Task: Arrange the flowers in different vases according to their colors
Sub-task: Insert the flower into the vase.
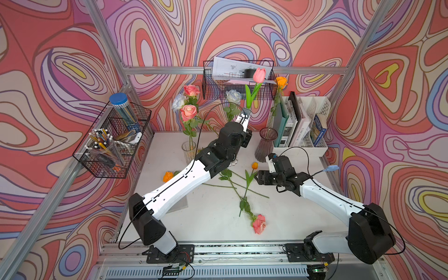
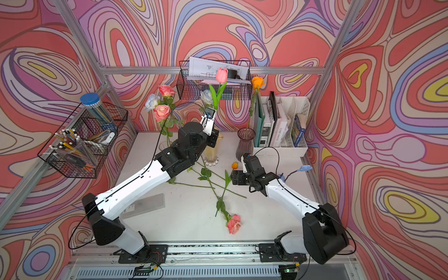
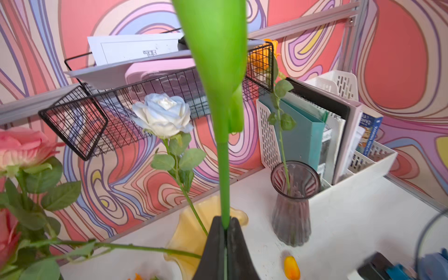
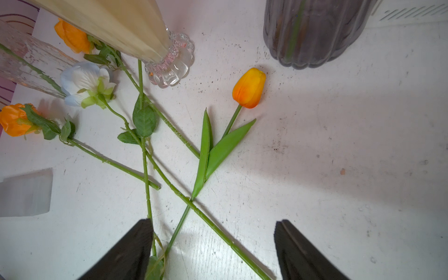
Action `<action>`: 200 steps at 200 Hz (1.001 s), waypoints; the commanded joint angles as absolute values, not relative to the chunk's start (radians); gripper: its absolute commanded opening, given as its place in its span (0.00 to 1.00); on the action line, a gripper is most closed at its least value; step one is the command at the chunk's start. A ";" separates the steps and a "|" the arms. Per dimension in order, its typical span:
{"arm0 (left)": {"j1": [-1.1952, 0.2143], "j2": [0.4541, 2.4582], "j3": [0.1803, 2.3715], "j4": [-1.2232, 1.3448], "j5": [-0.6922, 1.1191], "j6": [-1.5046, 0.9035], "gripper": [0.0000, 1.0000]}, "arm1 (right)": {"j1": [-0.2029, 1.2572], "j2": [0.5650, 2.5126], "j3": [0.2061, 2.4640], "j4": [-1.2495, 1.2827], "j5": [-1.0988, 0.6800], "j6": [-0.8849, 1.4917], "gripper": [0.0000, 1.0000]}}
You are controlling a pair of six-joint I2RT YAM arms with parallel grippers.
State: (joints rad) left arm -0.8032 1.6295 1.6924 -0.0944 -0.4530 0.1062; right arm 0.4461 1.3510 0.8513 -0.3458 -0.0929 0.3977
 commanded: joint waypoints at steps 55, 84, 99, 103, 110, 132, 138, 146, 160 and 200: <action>-0.693 1.530 1.613 0.163 -0.515 0.219 0.00 | 0.442 1.360 0.855 -0.334 -0.088 0.399 0.81; -0.606 1.427 1.519 0.165 -0.524 0.240 0.00 | 0.443 1.377 0.856 -0.320 -0.095 0.399 0.81; -0.561 1.376 1.465 0.172 -0.520 0.239 0.00 | 0.443 1.386 0.856 -0.313 -0.098 0.399 0.81; -0.546 1.363 1.454 0.171 -0.519 0.234 0.00 | 0.442 1.389 0.858 -0.311 -0.099 0.398 0.81; -0.521 1.343 1.432 0.162 -0.513 0.223 0.00 | 0.443 1.392 0.860 -0.311 -0.098 0.397 0.81; -0.446 1.287 1.345 0.173 -0.506 0.189 0.00 | 0.443 1.396 0.868 -0.317 -0.097 0.392 0.81; -0.432 1.271 1.321 0.179 -0.505 0.181 0.00 | 0.443 1.396 0.870 -0.318 -0.098 0.391 0.81; -0.416 1.252 1.292 0.187 -0.502 0.175 0.00 | 0.443 1.397 0.872 -0.319 -0.097 0.390 0.81; -0.402 1.229 1.261 0.204 -0.517 0.176 0.00 | 0.442 1.399 0.876 -0.322 -0.097 0.386 0.81; -0.345 1.168 1.170 0.268 -0.537 0.187 0.00 | 0.443 1.411 0.882 -0.313 -0.103 0.386 0.81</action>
